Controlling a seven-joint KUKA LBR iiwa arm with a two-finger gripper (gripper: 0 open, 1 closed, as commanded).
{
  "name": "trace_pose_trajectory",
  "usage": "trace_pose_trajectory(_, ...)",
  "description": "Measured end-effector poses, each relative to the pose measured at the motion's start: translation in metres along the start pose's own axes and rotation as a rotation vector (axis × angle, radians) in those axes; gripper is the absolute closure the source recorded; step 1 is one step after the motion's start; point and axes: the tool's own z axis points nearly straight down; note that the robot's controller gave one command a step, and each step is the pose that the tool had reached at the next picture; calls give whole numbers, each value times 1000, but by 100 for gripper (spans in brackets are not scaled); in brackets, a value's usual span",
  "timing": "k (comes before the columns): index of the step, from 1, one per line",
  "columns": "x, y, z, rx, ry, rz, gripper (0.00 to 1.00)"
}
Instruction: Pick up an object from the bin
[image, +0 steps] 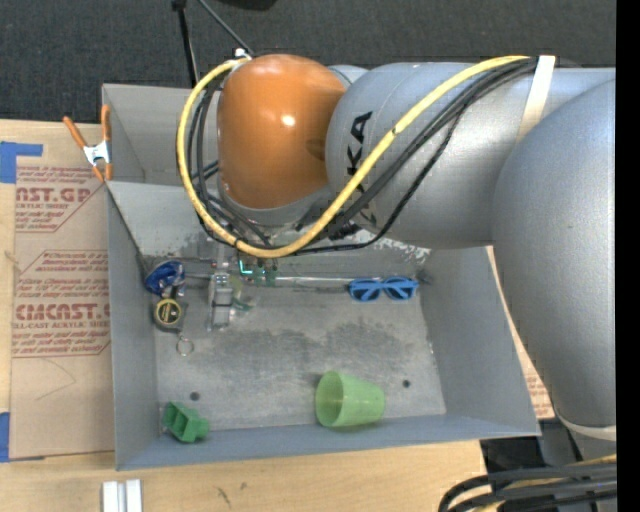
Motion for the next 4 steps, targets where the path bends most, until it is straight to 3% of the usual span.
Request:
trace_pose_trajectory(1,-4,-29,100,2,0,40,0)
trace_pose_trajectory(2,-17,-16,146,1,-5,-72,0)
trace_pose_trajectory(3,-19,6,154,21,-18,-70,0)
trace_pose_trajectory(4,-24,2,155,12,-12,-82,0)
